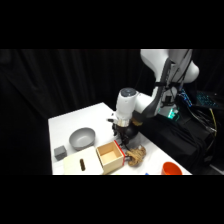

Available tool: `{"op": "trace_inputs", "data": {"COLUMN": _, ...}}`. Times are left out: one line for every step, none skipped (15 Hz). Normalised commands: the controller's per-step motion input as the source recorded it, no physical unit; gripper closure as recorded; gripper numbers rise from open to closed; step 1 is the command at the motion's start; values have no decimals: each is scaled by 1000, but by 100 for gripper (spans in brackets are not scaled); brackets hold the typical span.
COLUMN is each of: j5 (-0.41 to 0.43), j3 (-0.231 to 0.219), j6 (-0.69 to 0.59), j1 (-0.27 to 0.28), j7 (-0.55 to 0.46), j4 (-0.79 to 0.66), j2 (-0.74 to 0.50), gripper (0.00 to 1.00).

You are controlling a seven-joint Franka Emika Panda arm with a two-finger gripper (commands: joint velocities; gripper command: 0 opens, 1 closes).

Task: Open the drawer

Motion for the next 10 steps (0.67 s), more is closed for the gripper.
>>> {"op": "trace_inputs", "data": {"j5": -299, "j3": -91, "j6": -323, "j1": 107, "j7": 109, "j4": -371, "j2": -649, "gripper": 0}}
{"op": "trace_inputs", "data": {"j5": -338, "j3": -66, "j6": -390, "j1": 89, "j7": 146, "j4": -336, "j2": -685, "gripper": 0}}
{"op": "trace_inputs", "data": {"j5": -402, "j3": -40, "j6": -461, "j1": 74, "j7": 214, "j4": -283, "j2": -718, "gripper": 0}}
{"op": "trace_inputs", "data": {"j5": -396, "j3": 60, "j6": -535, "j1": -6, "j7": 227, "j4": -229, "j2": -721, "gripper": 0}}
{"op": "trace_inputs", "data": {"j5": -412, "j3": 153, "j6": -617, "j1": -70, "j7": 265, "j4": -175, "j2": -728, "gripper": 0}}
{"op": "trace_inputs", "data": {"j5": -405, "j3": 255, "j6": -631, "j1": -143, "j7": 284, "j4": -140, "j2": -724, "gripper": 0}}
{"op": "trace_inputs", "data": {"j5": -297, "j3": 374, "j6": -649, "j1": -227, "j7": 218, "j4": -107, "j2": -714, "gripper": 0}}
{"op": "trace_inputs", "data": {"j5": -175, "j3": 458, "j6": -653, "j1": -283, "j7": 121, "j4": -68, "j2": -681, "gripper": 0}}
{"op": "trace_inputs", "data": {"j5": -59, "j3": 495, "j6": -649, "j1": -310, "j7": 29, "j4": -13, "j2": -636, "gripper": 0}}
{"op": "trace_inputs", "data": {"j5": 72, "j3": 493, "j6": -622, "j1": -317, "j7": -78, "j4": 37, "j2": -564, "gripper": 0}}
